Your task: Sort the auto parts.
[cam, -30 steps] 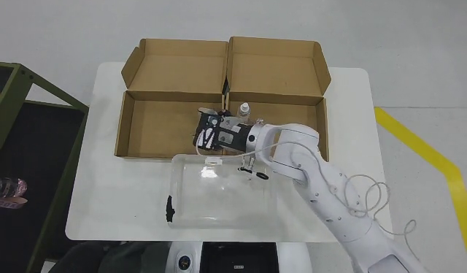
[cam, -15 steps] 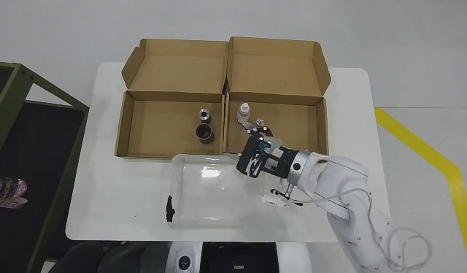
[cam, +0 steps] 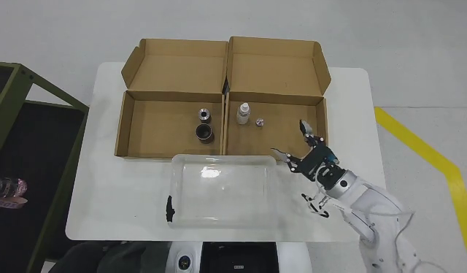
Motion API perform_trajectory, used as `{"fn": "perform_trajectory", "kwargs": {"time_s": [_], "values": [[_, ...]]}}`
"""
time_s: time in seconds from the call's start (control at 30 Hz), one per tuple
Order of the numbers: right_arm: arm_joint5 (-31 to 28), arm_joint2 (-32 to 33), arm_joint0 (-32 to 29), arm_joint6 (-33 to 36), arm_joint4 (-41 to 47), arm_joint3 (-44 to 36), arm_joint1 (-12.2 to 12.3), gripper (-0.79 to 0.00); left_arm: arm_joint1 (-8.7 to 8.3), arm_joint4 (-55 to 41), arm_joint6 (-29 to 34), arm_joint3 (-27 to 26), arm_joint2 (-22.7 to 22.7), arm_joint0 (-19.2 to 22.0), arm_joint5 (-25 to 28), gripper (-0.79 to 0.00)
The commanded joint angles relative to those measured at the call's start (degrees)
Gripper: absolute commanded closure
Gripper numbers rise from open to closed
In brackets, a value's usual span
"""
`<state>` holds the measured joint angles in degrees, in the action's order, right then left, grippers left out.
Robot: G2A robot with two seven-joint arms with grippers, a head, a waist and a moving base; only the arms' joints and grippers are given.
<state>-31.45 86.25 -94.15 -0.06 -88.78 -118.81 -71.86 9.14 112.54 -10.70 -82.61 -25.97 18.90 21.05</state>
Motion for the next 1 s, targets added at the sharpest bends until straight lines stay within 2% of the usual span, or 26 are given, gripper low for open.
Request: {"fn": "perform_trajectory", "kwargs": {"time_s": [0.0,0.2,0.4,0.5,0.63,0.97], "values": [[1.0,1.5,-1.6,-2.5,0.2,0.5,0.1,-0.637,0.00,0.0,0.0,0.0,0.0,0.0,0.0,-0.785],[5.1,6.3,-6.5,-11.3,1.7,2.6,0.4,-0.650,0.00,0.0,0.0,0.0,0.0,0.0,0.0,-0.785],[7.7,9.9,-10.3,-16.9,3.8,4.0,0.6,-0.646,0.00,0.0,0.0,0.0,0.0,0.0,0.0,-0.785],[8.5,11.5,-11.7,-19.6,4.5,4.4,0.6,-0.708,0.00,0.0,0.0,0.0,0.0,0.0,0.0,-0.785],[9.5,13.3,-13.1,-21.0,6.1,5.0,0.7,-0.785,0.00,0.0,0.0,0.0,0.0,0.0,0.0,-0.785],[8.9,15.4,-14.1,-21.6,7.8,4.9,0.9,-0.785,0.00,0.0,0.0,0.0,0.0,0.0,0.0,-0.784]]}}
